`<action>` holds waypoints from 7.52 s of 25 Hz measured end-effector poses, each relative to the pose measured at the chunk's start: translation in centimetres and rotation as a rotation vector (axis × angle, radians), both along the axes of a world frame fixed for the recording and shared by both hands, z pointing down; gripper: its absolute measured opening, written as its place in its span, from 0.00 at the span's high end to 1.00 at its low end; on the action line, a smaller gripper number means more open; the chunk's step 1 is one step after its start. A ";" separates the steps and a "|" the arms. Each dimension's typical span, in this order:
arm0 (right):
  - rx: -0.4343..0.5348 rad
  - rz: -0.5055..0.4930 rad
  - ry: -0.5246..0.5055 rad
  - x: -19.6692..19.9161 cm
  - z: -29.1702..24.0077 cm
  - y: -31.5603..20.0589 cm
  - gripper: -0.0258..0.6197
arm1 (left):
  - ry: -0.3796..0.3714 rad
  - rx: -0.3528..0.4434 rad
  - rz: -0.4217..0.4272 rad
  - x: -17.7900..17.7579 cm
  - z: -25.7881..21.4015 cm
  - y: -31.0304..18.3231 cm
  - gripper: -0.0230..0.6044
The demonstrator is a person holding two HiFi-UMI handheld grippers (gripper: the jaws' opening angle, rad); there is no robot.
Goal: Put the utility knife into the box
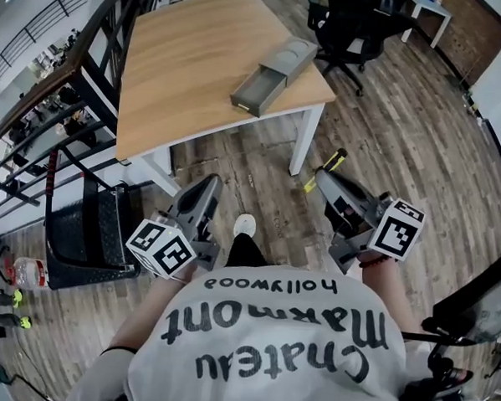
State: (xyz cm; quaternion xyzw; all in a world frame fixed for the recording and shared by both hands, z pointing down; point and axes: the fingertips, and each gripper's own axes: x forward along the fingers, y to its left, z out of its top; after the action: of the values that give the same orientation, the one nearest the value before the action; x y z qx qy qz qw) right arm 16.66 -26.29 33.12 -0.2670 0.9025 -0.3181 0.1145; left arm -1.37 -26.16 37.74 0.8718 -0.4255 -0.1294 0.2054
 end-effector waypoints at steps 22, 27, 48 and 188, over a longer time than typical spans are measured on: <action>-0.056 0.006 0.066 -5.7 0.7 -14.9 0.91 | 0.005 -0.030 -0.014 -5.0 -0.6 -14.5 0.95; -0.095 0.037 0.091 -6.2 1.4 -17.5 0.91 | 0.010 -0.045 -0.033 -6.2 0.1 -16.9 0.95; -0.127 0.068 0.093 -9.6 1.4 -28.2 0.91 | 0.050 -0.064 -0.020 -10.1 0.2 -29.8 0.95; 0.403 0.016 0.350 -11.9 -6.5 -33.6 0.91 | -0.117 0.199 0.225 -3.9 -9.0 -32.4 0.95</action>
State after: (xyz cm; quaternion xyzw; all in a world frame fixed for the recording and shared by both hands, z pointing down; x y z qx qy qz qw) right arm 4.79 -59.89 26.59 -0.2969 0.9515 -0.0799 0.0100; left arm -5.27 -58.55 28.74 0.9361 -0.3213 -0.0962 0.1059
